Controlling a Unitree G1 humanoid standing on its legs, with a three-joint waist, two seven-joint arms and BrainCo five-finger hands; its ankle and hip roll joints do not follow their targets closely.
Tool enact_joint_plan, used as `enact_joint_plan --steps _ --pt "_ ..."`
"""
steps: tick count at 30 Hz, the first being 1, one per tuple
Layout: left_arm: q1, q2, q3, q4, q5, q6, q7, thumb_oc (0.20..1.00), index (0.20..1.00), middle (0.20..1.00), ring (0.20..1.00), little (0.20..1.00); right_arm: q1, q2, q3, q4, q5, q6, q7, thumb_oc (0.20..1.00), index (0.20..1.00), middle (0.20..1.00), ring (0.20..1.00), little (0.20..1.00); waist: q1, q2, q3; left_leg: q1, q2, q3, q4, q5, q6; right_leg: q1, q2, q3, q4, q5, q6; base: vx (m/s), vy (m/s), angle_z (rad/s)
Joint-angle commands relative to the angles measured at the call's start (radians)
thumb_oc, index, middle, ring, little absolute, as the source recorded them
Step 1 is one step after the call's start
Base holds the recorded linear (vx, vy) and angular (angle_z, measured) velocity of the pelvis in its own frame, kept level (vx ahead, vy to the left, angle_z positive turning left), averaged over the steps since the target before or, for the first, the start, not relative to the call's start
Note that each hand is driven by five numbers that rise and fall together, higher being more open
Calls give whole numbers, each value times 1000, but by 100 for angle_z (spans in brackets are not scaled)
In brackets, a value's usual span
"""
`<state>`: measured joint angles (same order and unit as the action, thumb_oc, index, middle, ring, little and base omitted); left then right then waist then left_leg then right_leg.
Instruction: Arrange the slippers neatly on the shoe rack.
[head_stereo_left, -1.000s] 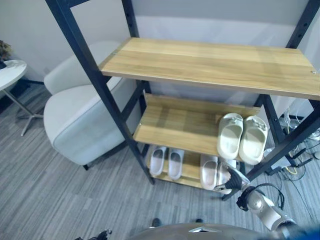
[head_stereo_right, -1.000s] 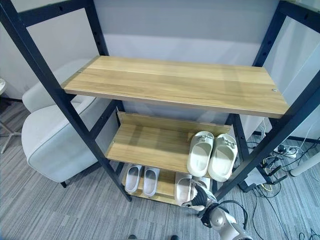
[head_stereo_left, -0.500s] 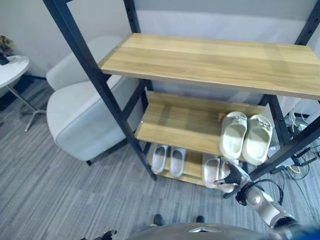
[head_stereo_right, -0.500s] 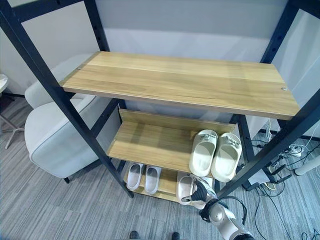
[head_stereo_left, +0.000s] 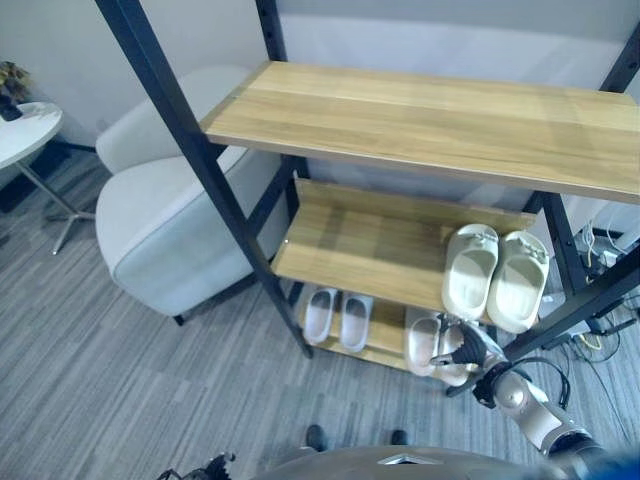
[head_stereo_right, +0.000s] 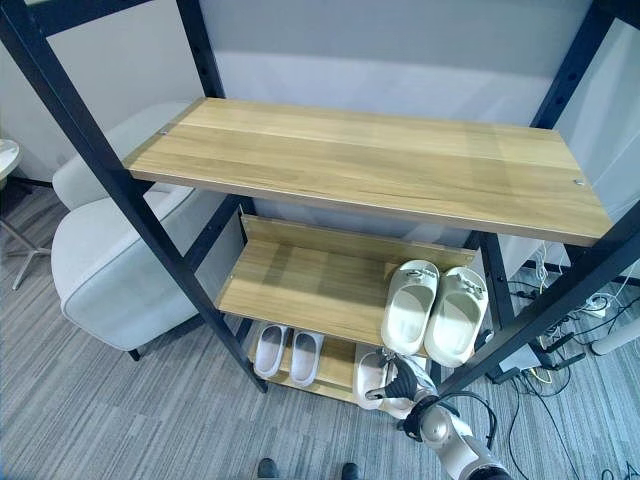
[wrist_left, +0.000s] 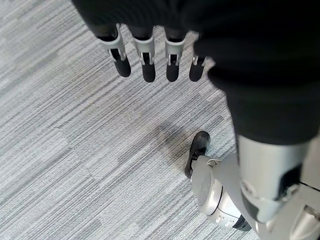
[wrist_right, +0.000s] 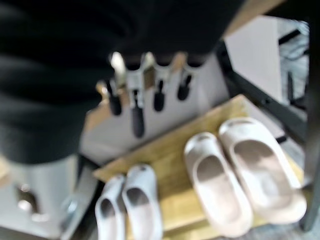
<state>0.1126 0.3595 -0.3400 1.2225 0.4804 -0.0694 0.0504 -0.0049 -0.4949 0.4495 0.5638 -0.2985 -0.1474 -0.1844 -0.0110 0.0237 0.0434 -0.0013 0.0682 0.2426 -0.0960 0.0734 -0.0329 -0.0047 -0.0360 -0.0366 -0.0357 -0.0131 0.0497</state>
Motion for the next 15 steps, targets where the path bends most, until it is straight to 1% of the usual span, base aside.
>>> enact_joint_plan --steps 1,15 --pt "-45 -10 22 39 -26 6 25 1000 1000 1000 1000 1000 -108 -23 -33 -23 29 -19 -58 1000 1000 1000 1000 1000 4 -13 5 -4 -8 -118 9 -55 -21 -63 -17 -35 91 -31 61 0 0 0" --pt "-47 -19 20 34 -37 6 33 1000 1000 1000 1000 1000 -124 -25 -58 -17 31 -10 -87 1000 1000 1000 1000 1000 2 -12 0 -3 -8 -120 9 -59 -22 -58 -15 -39 89 -34 59 0 0 0"
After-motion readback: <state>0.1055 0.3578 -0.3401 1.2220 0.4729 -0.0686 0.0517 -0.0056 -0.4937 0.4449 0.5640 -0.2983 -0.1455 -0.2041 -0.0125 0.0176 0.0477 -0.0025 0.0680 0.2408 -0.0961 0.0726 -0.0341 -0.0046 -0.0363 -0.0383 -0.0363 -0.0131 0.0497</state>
